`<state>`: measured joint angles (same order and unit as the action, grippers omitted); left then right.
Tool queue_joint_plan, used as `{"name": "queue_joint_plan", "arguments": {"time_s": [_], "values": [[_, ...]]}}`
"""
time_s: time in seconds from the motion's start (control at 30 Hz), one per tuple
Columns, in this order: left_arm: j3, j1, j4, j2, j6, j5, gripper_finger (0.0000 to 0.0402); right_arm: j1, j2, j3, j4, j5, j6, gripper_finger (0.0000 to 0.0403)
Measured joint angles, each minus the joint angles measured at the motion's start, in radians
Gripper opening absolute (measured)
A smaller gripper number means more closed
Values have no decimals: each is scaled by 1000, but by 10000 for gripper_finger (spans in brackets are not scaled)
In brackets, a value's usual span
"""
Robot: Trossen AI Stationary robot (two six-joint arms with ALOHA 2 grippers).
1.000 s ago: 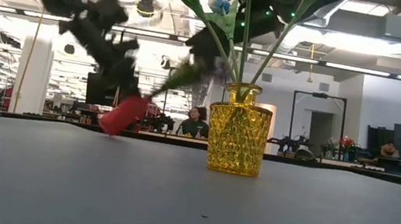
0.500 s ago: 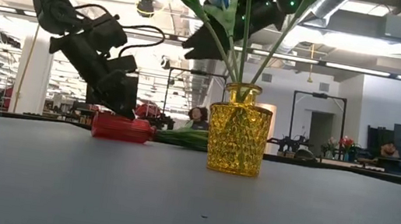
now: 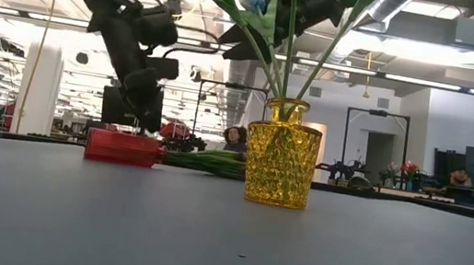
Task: Sort flowers into vase by color
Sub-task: Adjust the red vase
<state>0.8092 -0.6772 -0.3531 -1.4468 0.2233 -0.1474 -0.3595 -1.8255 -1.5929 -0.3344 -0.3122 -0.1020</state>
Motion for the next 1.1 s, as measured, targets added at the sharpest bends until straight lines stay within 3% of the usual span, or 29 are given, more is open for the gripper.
{"name": "queue_joint_plan", "arguments": {"time_s": [0.23, 0.67, 0.8, 0.97, 1.1], "values": [[17, 28, -21, -14, 0, 30, 294, -3, 26, 0, -17, 0, 1, 306], [20, 55, -39, -204, -73, 105, 294, -2, 114, 0, -31, 0, 0, 306], [19, 76, -34, -195, -77, 136, 274, -2, 135, 0, -33, 0, 5, 306], [17, 84, -27, -186, -72, 157, 214, -2, 153, 0, -61, 0, 9, 306], [17, 83, 27, -186, -74, 142, 214, -2, 157, 0, -84, 0, 35, 306]]}}
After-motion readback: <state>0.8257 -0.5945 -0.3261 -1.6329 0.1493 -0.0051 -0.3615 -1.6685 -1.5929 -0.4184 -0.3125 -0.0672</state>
